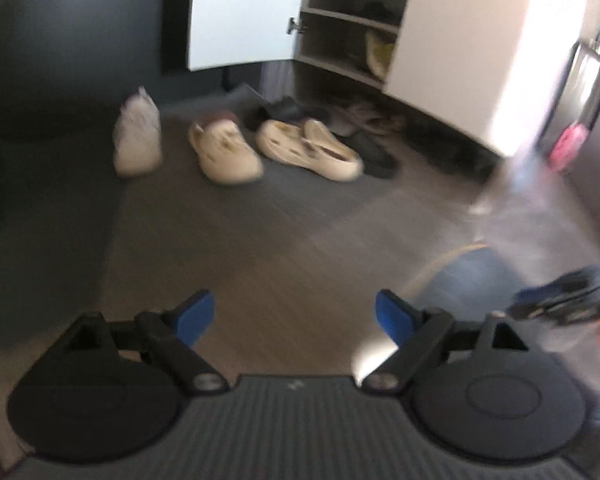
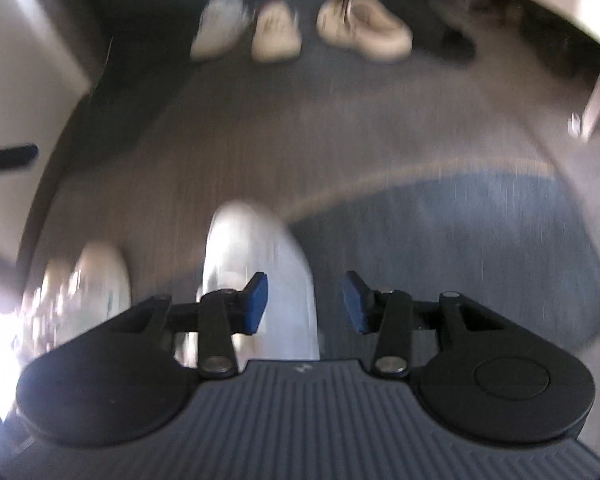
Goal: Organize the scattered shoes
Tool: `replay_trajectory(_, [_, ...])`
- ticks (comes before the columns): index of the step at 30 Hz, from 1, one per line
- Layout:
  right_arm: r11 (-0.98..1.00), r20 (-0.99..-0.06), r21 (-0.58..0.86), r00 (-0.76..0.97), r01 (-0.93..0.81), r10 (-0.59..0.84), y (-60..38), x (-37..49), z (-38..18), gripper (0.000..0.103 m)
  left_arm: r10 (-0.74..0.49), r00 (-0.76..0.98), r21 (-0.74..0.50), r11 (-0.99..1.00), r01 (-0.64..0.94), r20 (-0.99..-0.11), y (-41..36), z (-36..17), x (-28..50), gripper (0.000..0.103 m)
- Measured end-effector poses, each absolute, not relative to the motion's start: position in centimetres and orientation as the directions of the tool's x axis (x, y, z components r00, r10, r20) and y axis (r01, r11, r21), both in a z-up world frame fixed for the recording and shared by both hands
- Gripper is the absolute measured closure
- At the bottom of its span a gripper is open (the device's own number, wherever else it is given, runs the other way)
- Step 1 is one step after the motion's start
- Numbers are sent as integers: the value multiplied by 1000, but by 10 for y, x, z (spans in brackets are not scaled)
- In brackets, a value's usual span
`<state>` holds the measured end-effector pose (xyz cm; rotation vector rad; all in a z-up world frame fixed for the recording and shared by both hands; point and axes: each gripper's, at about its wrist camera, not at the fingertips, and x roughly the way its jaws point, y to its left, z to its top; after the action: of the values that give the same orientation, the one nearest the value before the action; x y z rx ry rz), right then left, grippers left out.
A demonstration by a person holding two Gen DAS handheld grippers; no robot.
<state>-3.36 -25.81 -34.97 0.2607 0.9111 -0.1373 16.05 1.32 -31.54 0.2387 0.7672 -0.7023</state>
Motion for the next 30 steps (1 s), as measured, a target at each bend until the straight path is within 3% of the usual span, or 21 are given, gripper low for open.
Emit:
replay_trajectory(4, [958, -758, 166, 652, 232, -26, -251, 31, -345, 58, -333, 588, 59, 835, 548, -737, -6, -339, 259, 14])
replay_trajectory(8, [951, -748, 225, 663, 210, 30, -242, 82, -352, 58, -286, 604, 0, 904, 428, -744, -7, -357, 311, 14])
replay_trajectory(12, [945, -776, 240, 629, 221, 50, -244, 94, -372, 58, -367, 567, -91, 886, 454, -737, -3, -375, 293, 14])
replay_trajectory(17, [952, -794, 215, 606, 217, 41, -246, 85, -389, 58, -406, 521, -119, 859, 498, -750, 3, -387, 250, 14])
replay_trajectory(22, [945, -800, 215, 600, 246, 26, -244, 56, -387, 58, -442, 492, -137, 831, 539, -750, 15, -368, 193, 10])
replay_trajectory(25, [941, -794, 232, 606, 246, 37, -240, 36, -382, 58, -470, 501, -125, 808, 576, -727, 19, -353, 162, 2])
replay_trajectory(30, [964, -802, 159, 597, 212, 1, -239, 41, -378, 58, -490, 496, -76, 762, 643, -717, 2, -345, 173, 1])
